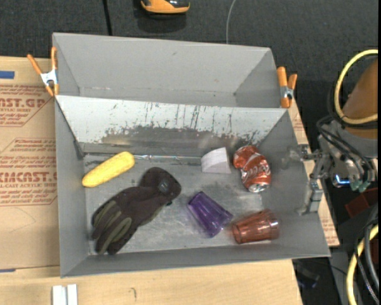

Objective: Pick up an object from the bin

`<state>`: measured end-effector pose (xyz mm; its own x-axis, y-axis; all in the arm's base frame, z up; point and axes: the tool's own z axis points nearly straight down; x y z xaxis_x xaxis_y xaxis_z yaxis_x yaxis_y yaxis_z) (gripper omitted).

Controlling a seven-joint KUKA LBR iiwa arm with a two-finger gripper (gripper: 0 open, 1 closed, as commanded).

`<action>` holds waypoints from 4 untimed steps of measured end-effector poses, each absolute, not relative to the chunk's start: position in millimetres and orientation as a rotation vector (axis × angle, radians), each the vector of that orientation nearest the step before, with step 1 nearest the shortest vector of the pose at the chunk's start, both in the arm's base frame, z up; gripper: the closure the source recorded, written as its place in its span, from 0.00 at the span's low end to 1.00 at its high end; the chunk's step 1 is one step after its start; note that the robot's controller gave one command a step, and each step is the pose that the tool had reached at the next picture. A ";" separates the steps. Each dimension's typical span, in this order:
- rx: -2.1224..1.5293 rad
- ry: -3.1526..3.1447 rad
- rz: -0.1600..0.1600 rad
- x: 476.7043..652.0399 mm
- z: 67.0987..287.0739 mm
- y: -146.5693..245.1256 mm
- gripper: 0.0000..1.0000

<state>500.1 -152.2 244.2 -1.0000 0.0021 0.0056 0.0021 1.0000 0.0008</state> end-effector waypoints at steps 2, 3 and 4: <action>0.210 -3.139 0.002 495.8 187.1 -148.4 0.00; 0.547 -3.093 -0.001 479.1 159.0 -143.7 0.00; 0.585 -3.083 -0.005 482.7 98.5 -154.5 0.00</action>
Offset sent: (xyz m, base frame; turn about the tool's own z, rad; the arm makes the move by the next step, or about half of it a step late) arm -0.0173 0.0079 -0.1742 -0.3831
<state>482.7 -154.5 98.5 -0.9304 -0.3665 0.0028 -0.3665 0.9304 0.0035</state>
